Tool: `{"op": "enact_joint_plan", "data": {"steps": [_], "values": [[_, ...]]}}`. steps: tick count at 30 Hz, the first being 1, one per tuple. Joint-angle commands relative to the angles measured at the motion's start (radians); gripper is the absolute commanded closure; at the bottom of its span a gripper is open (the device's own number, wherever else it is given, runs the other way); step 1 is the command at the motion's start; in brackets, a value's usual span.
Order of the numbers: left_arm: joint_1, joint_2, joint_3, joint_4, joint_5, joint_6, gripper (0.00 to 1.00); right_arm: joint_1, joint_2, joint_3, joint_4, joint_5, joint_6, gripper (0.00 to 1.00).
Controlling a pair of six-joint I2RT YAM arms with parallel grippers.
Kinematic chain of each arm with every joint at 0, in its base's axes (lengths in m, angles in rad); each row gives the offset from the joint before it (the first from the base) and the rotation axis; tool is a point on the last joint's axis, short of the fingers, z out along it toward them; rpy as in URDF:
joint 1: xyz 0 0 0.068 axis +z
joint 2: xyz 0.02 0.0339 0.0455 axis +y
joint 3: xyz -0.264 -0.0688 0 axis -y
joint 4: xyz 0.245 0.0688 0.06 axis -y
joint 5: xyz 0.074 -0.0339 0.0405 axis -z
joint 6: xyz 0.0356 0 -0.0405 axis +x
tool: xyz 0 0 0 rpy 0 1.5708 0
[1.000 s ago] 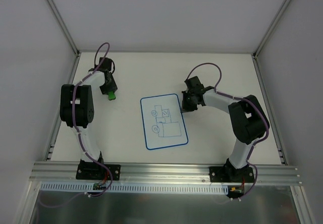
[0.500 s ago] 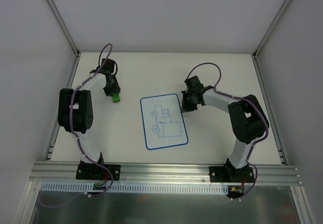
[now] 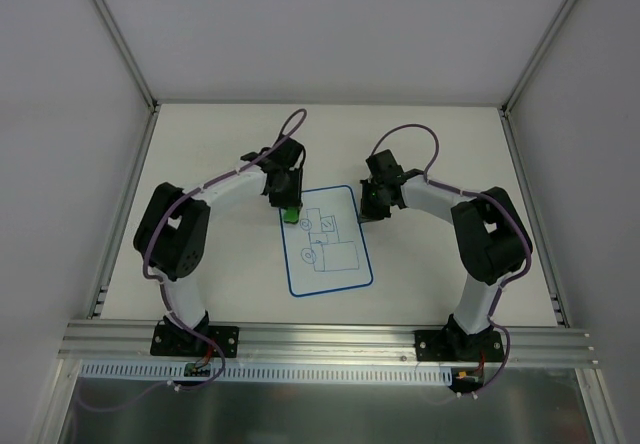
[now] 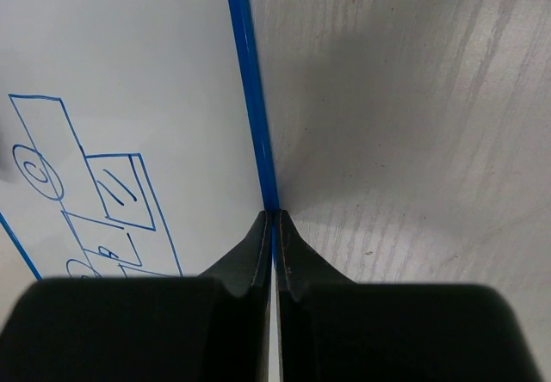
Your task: Erase the whiteboard
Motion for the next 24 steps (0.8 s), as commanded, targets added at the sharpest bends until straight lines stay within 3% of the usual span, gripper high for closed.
{"op": "enact_joint_plan", "data": {"steps": [1,10,18,24], "values": [[-0.048,0.074,0.039,-0.022,0.006,-0.04,0.96,-0.002,0.042,-0.005,-0.037,0.086,0.01,1.0],[-0.076,0.189,0.088,-0.042,-0.017,-0.061,1.0,-0.002,0.041,-0.008,-0.034,0.076,0.027,1.0],[-0.261,0.272,0.156,-0.042,-0.037,-0.13,1.0,-0.008,0.053,-0.008,-0.032,0.062,0.047,1.0],[-0.2,0.256,0.124,-0.08,-0.106,-0.164,1.0,-0.017,0.048,-0.018,-0.031,0.059,0.052,1.0]]}}
